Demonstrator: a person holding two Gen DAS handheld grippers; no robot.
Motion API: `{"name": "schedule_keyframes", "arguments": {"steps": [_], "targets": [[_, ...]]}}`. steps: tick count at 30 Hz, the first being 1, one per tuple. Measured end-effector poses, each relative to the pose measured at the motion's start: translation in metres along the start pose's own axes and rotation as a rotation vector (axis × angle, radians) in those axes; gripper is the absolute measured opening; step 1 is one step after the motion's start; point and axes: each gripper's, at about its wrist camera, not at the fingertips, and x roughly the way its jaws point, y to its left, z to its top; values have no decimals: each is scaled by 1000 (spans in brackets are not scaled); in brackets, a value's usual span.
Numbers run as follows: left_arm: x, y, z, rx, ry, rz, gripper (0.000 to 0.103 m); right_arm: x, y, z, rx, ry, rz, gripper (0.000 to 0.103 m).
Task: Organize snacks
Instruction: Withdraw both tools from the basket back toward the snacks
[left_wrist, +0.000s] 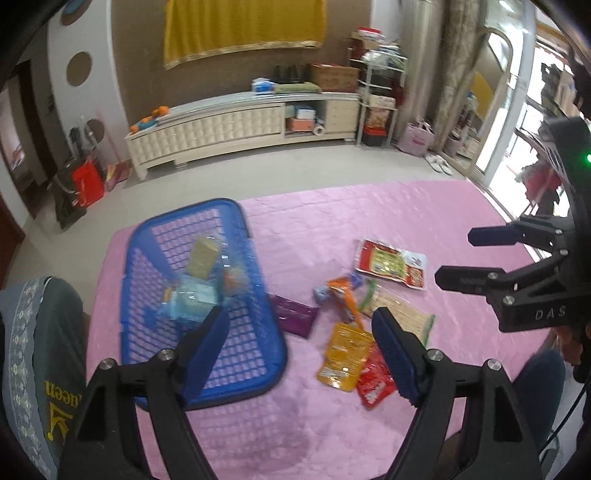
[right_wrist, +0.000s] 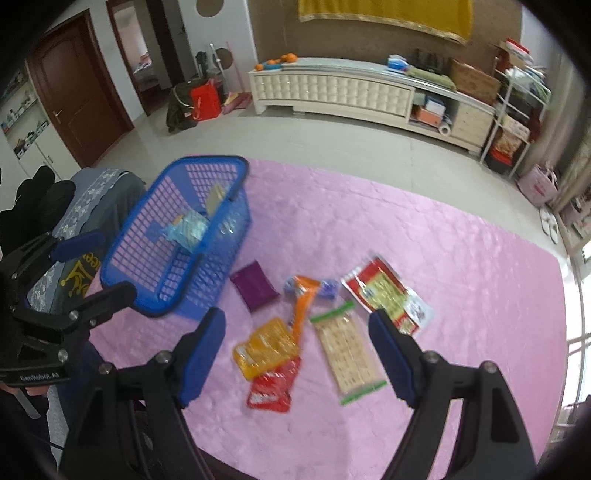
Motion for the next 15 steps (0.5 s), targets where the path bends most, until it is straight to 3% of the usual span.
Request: {"name": "schedule_keyframes", "arguments": {"steps": [8,15], "targets": [[30,-46,-32,110,30,-29,78,12,-26,-43,-8,28,-45,83],[57,-63,-60,166,73,-32,78,39,-42,-78,-11,72,-39,83]]}}
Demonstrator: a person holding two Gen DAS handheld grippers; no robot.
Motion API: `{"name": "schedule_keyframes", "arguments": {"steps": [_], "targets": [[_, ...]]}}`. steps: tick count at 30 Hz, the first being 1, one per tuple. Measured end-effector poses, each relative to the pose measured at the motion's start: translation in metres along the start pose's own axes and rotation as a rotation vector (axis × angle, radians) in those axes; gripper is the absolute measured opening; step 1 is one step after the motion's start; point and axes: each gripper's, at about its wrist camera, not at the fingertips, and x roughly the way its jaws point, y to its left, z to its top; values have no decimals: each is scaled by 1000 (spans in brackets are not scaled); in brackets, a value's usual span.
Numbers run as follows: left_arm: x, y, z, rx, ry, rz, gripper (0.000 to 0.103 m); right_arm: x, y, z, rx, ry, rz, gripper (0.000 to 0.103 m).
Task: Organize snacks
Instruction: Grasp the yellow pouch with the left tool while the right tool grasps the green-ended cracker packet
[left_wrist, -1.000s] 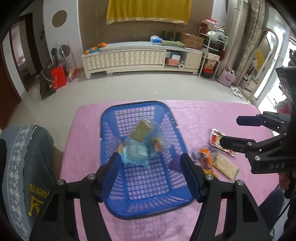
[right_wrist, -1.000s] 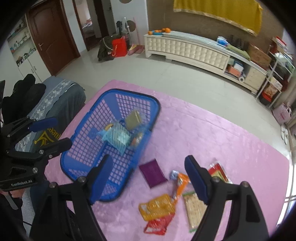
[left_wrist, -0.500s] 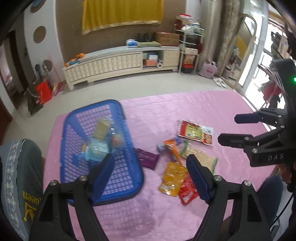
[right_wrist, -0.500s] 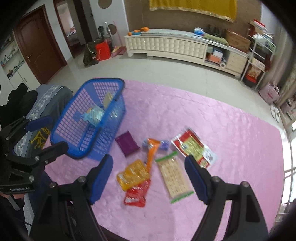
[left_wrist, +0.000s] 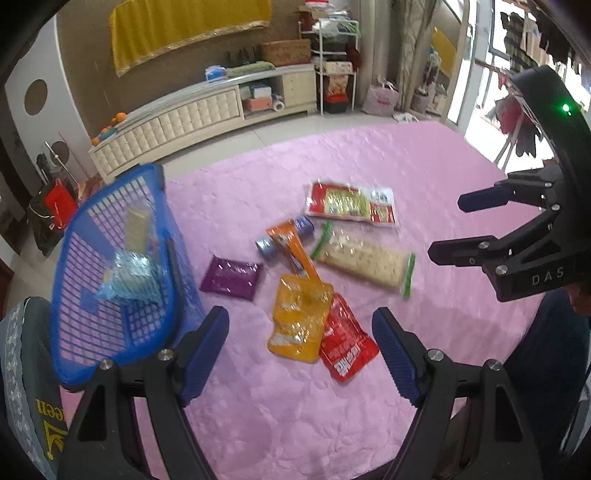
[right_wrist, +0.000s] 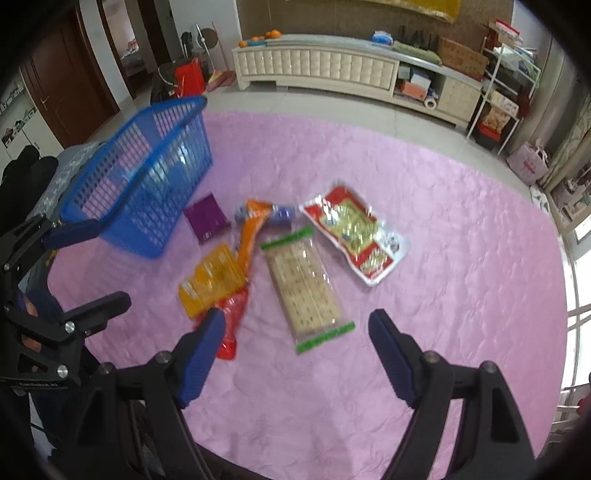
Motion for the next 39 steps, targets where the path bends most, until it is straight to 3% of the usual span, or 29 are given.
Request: {"name": "schedule_keyframes", "arguments": {"steps": [7,13,26,32,35,39], "targets": [[37,-16,-30,58,56,-4,78,31,-4,-25,-26,17,-3,83],[68,-12,-31,55,107,-1,78,58,-7,-34,-41,58,-9,83],[129,11,-16,23,184,-13,78,105,-34,-13,-1,98,-5,83],[140,18,-12,6,183,-79,78,119,-34,-3,-11,100,35,83],[142,17,-12,5,192,-115,71,123,-30,2,-42,96,33,83],[138,12,-10,16,194,-127,54,128,-22,4,-78,95,20,83]]}}
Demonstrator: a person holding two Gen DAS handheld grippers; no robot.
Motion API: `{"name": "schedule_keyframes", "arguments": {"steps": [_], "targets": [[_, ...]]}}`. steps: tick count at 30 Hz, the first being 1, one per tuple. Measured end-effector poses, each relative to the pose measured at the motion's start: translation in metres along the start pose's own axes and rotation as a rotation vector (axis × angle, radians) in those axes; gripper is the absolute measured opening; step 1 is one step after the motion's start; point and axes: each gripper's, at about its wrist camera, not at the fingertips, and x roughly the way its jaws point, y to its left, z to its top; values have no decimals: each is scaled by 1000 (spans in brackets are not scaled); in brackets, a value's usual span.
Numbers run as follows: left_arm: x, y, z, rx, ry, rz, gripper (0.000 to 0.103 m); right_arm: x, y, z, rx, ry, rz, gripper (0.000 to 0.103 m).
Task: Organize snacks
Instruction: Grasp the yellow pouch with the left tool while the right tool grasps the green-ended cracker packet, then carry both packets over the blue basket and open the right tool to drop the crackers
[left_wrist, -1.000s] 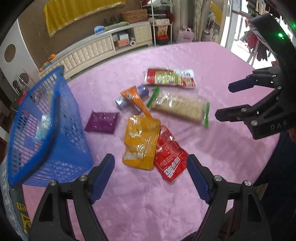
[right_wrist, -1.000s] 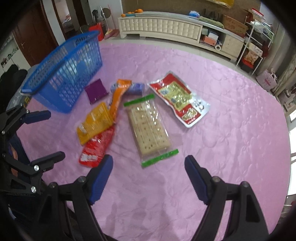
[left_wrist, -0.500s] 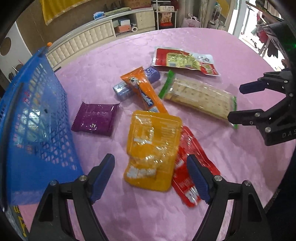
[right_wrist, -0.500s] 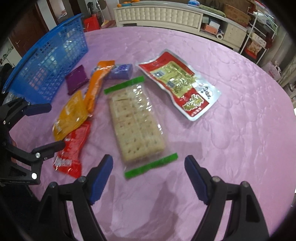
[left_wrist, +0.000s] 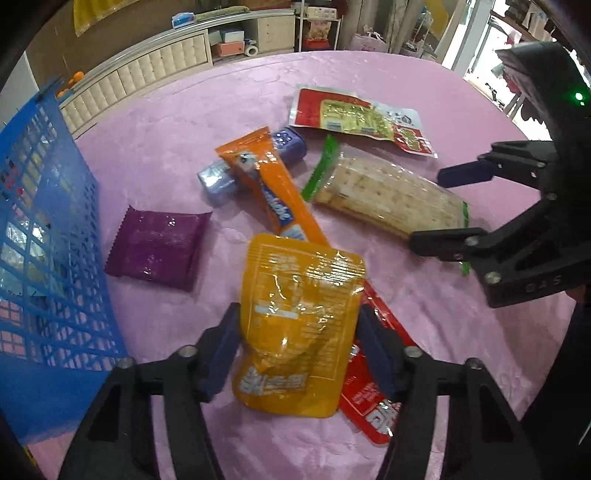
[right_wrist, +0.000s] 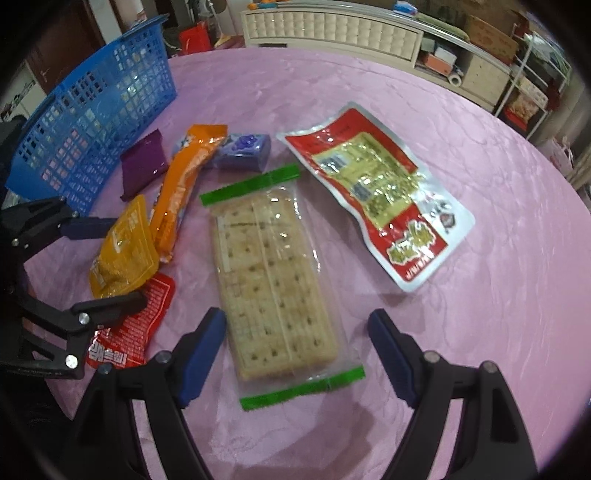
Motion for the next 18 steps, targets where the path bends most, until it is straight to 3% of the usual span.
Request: {"name": "schedule_keyframes", "arguments": {"steps": [1,4,9,18], "targets": [[-1,-2,-1,1,3,-5,48,1,1,0,-7,2,-7,83],[0,-6,-2,-2,10,-7,44,2,5,0,-28,0,-38,82],[-4,-12,-5,-9,3,12,34,-2,11,-6,-49,-14,-32,63],[-31,-14,-8,-29,-35,37,21,-19,14,-26,-16,-15,-27,62]]}}
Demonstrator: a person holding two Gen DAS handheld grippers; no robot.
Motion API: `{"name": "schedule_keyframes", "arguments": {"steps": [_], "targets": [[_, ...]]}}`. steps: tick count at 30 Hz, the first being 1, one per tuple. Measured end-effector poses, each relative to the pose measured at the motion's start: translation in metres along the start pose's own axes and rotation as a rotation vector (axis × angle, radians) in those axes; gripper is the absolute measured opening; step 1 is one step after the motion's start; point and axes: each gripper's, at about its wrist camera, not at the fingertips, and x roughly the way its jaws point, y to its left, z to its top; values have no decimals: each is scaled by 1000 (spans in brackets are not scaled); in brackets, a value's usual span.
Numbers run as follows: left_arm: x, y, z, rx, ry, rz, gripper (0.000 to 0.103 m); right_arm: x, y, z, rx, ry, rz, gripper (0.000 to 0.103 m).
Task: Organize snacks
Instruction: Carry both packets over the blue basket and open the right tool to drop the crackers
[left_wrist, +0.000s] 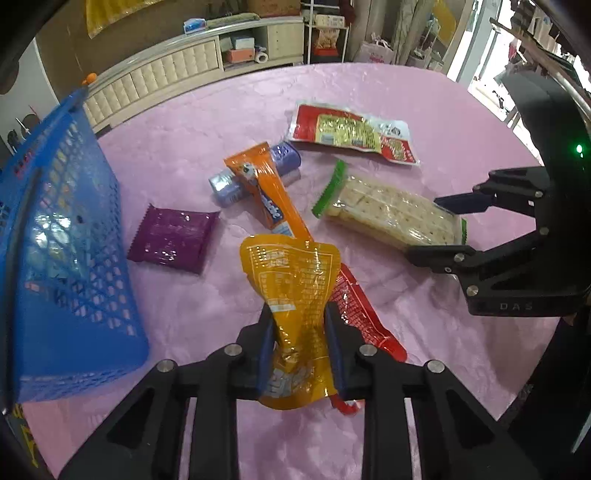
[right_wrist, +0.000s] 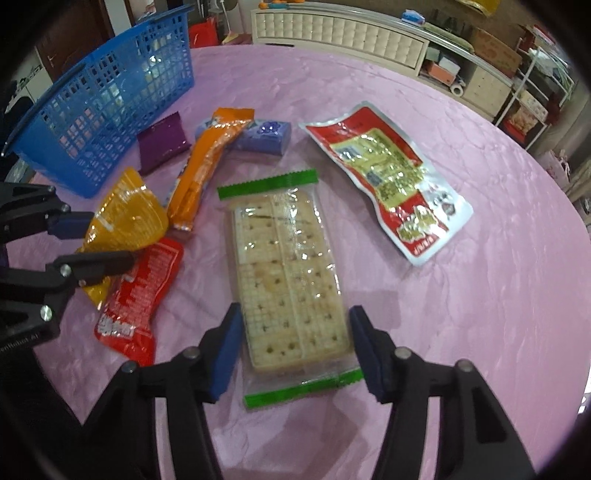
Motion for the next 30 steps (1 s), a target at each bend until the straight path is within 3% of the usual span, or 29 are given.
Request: {"name": "schedule_keyframes", "arguments": {"steps": [13,21,30], "targets": [[-63,2,-1,-45,-116,18,19,-77,20,-6,23,-112,-34,62],[-122,18,-1,-75,-223,56,19,-126,39,24,-5,-213,-46,62],[-183,69,-1,-137,-314,114,19,-152,80,64,-62,-286,-27,62]]}}
